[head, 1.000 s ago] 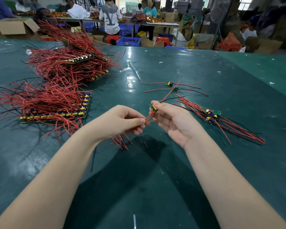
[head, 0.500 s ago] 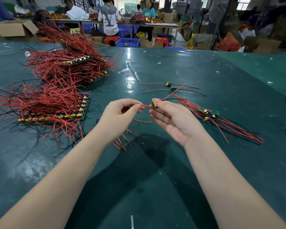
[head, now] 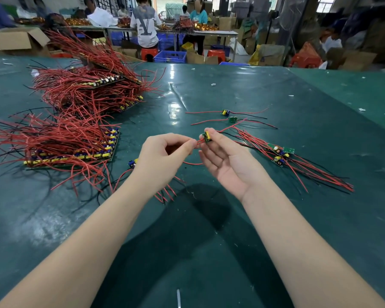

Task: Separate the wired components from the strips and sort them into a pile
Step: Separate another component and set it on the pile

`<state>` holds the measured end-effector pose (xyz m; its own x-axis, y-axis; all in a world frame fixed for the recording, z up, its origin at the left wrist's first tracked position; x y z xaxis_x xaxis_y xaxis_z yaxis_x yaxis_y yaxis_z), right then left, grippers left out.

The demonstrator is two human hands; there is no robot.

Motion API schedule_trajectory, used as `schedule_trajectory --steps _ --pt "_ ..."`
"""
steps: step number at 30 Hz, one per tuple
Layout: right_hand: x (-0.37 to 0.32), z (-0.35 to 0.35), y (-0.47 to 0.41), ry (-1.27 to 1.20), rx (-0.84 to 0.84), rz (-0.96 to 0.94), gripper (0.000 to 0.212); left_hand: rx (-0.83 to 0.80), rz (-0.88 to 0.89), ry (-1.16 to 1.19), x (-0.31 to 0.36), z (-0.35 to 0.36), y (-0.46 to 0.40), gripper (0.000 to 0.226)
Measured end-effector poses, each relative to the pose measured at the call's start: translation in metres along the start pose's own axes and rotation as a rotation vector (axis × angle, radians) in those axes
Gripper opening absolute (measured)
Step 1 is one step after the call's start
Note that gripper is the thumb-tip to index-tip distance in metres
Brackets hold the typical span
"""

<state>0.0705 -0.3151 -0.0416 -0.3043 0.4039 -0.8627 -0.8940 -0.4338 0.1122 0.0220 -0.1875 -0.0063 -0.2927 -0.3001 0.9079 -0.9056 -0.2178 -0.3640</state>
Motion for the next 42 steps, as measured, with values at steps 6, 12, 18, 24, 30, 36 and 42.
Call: schedule_trajectory --steps 6,12,18,24,30,36,42 --pt "-0.004 0.003 0.0 0.18 -0.031 -0.089 0.008 0.014 0.061 -0.04 0.007 -0.001 0.001 0.014" --pt "-0.005 0.002 0.001 0.269 -0.007 -0.095 0.016 0.005 0.09 -0.104 0.01 0.002 0.002 0.013" --pt "0.0 0.002 0.002 0.211 -0.016 0.039 0.015 0.057 0.236 -0.228 0.023 0.001 0.004 0.021" --pt "0.003 -0.003 0.001 0.213 0.008 0.106 0.014 0.054 0.385 -0.345 0.026 0.003 0.005 0.01" --pt "0.006 -0.002 0.0 0.163 -0.017 0.152 0.026 0.068 0.534 -0.39 0.033 0.003 0.01 0.013" --pt "0.006 0.001 -0.001 0.172 -0.045 0.119 0.023 0.165 0.521 -0.384 0.037 -0.002 0.013 0.008" --pt "0.004 0.002 -0.003 0.238 -0.039 0.022 0.029 0.231 0.422 -0.348 0.035 -0.004 0.012 0.006"
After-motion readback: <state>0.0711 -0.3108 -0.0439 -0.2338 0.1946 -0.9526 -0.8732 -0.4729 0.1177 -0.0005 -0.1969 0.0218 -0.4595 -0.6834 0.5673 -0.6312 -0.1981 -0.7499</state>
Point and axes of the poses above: each hand's wrist, its own y-axis away from the middle knuckle, its own z-axis out of the palm, x = y × z, the point moved 8 cm from there along -y, towards the middle knuckle, and after that the axes turned 7 degrees about y, right-handed, at the moved point
